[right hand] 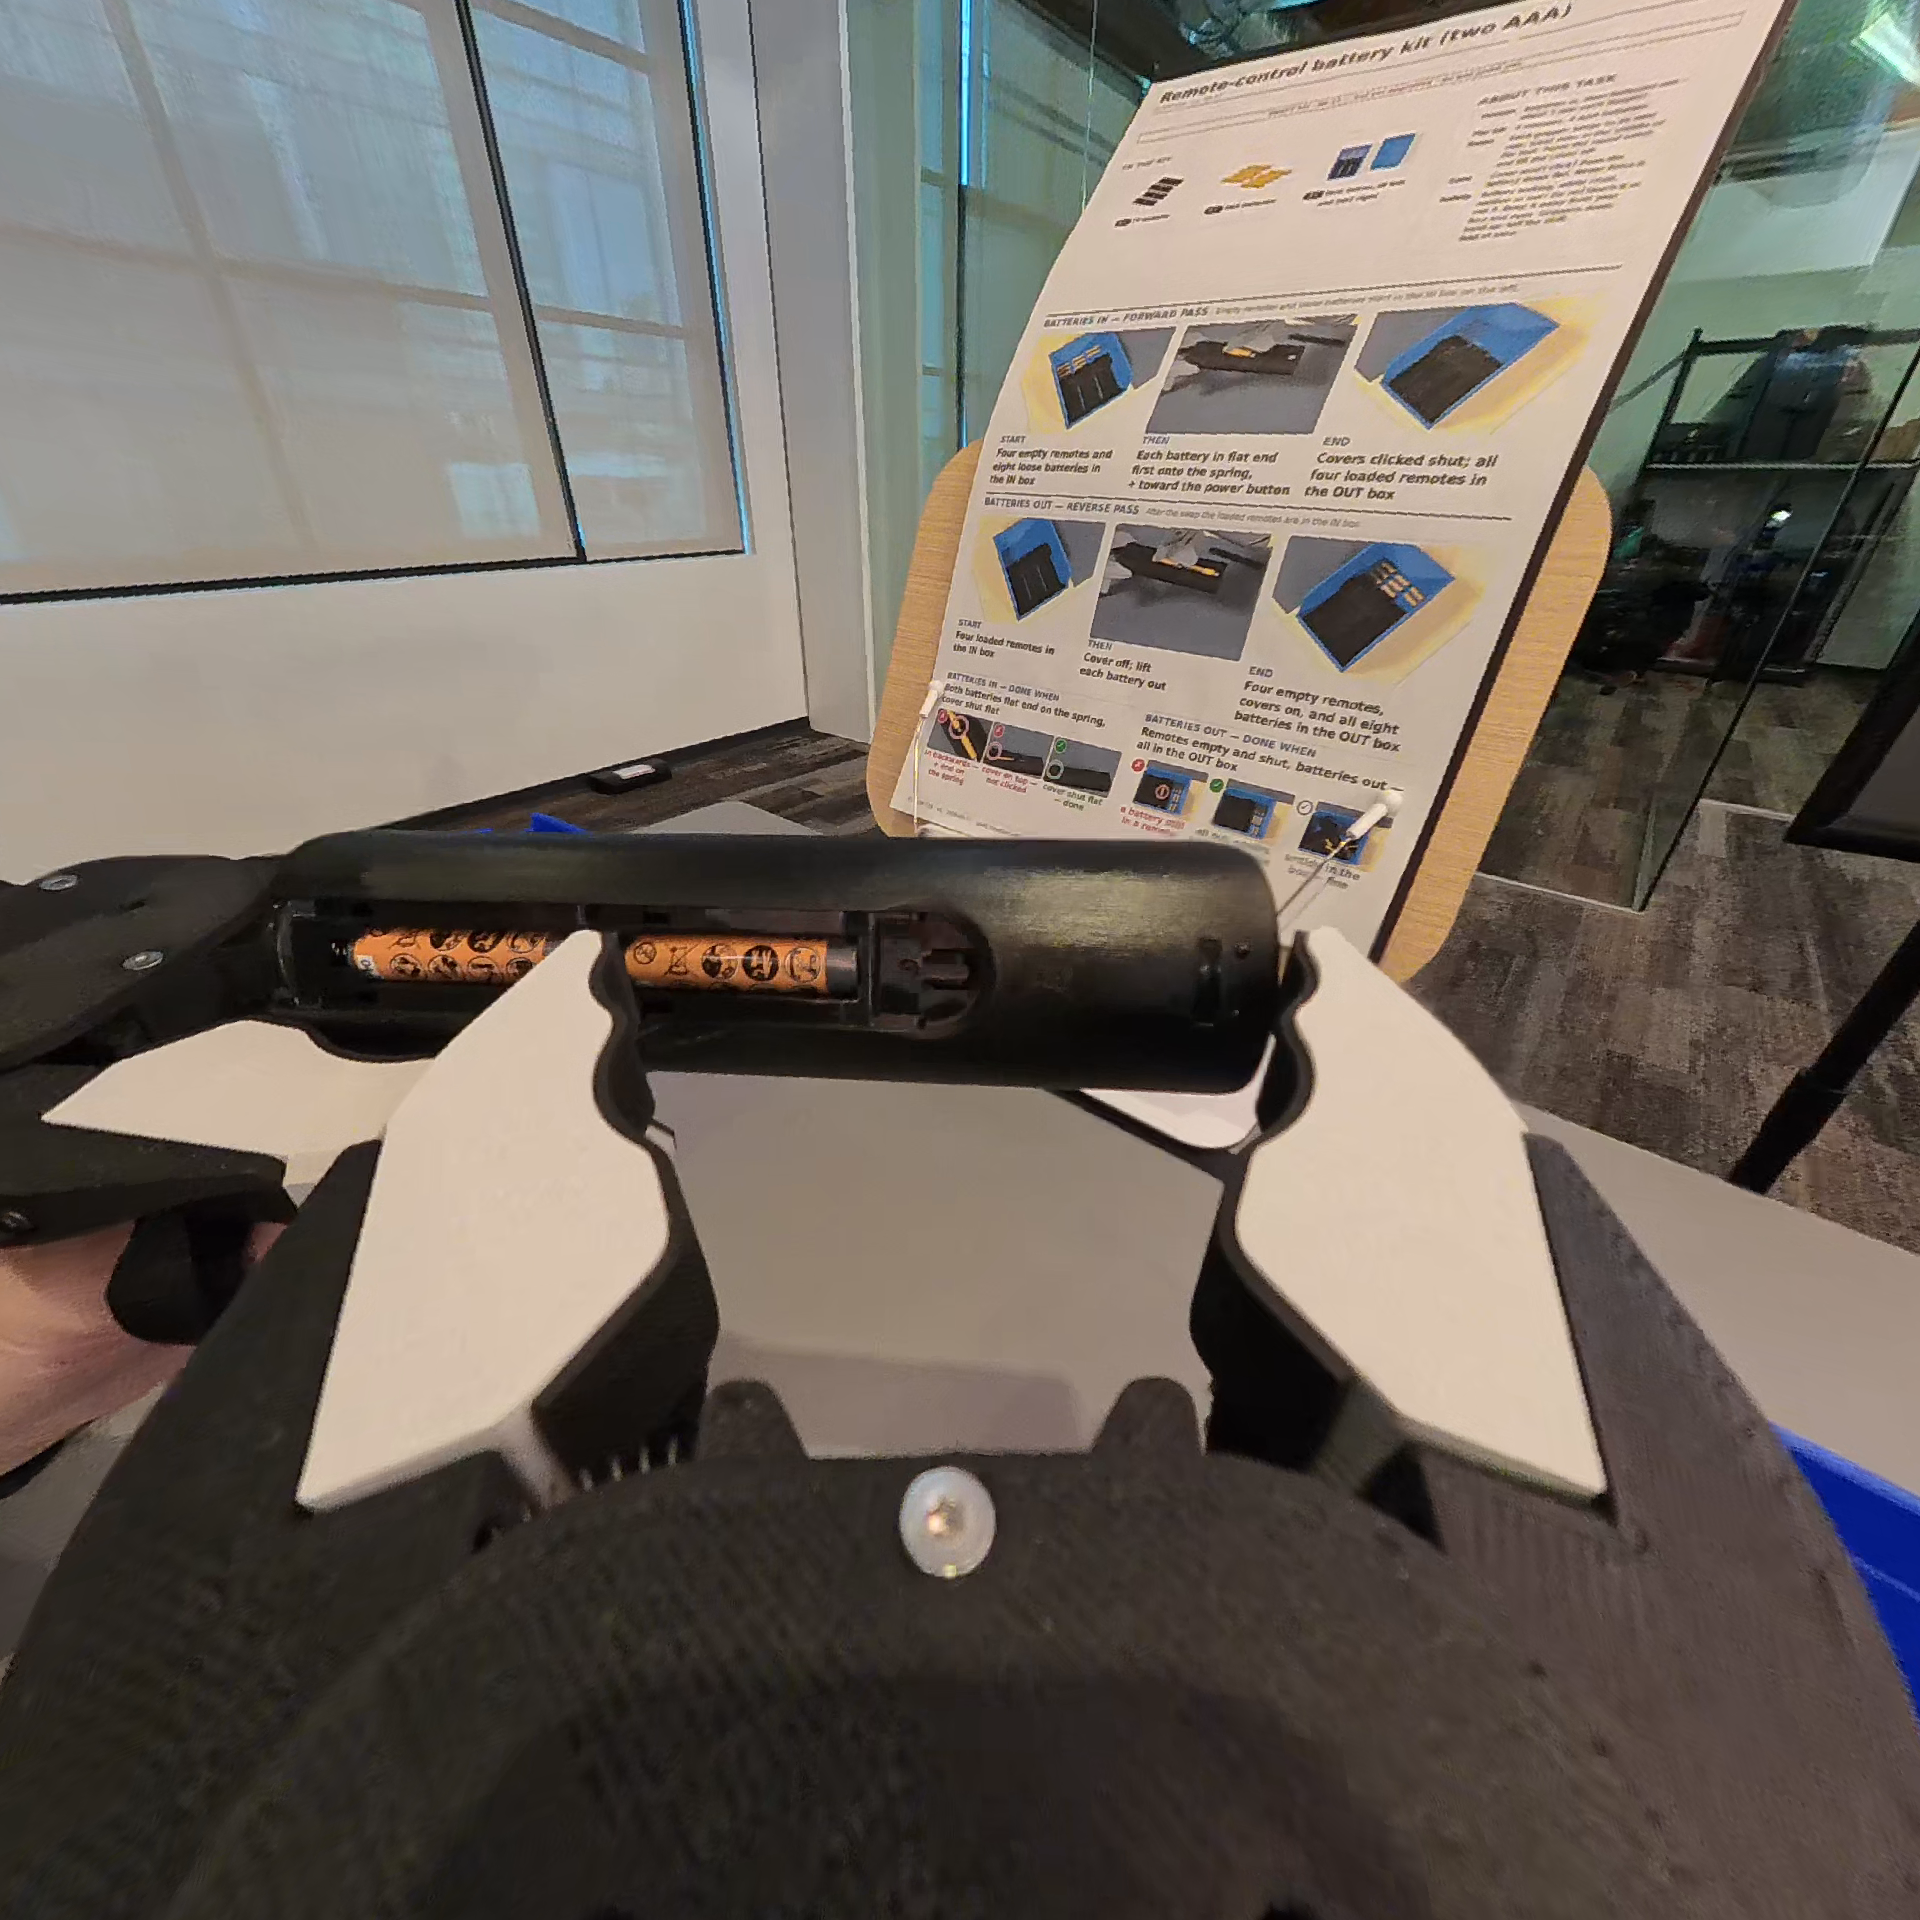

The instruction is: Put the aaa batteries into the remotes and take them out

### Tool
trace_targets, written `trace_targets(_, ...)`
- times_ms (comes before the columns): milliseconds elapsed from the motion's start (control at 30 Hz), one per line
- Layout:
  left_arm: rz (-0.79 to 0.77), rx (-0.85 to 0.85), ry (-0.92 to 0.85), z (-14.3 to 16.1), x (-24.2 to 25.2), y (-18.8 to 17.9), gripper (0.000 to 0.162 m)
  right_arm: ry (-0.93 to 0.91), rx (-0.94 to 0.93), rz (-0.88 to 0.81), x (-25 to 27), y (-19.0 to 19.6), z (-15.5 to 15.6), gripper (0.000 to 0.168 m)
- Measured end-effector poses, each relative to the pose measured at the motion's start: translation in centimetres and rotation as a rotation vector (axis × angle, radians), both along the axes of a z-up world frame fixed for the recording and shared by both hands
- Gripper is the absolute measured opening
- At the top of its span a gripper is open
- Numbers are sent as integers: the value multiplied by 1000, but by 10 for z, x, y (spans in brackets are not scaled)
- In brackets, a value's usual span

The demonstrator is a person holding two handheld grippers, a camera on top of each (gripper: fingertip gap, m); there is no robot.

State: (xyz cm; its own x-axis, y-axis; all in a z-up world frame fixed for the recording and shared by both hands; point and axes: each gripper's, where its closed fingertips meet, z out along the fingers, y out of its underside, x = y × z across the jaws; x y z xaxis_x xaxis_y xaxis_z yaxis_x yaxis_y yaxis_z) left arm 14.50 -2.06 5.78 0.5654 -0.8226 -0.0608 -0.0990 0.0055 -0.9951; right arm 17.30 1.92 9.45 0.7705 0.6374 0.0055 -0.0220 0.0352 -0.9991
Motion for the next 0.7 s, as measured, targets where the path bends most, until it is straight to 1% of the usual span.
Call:
trace_targets(133,5,22,26,1,-1,0,23,7,18,0,0,-1,2,117)
trace_targets(267,-17,-6,30,-2,1,-1,23,-13,39,-22,2,-2,4,117)
trace_targets(700,-23,20,61,-5,3,-3,22,-31,33,-25,4,-2,1,117)
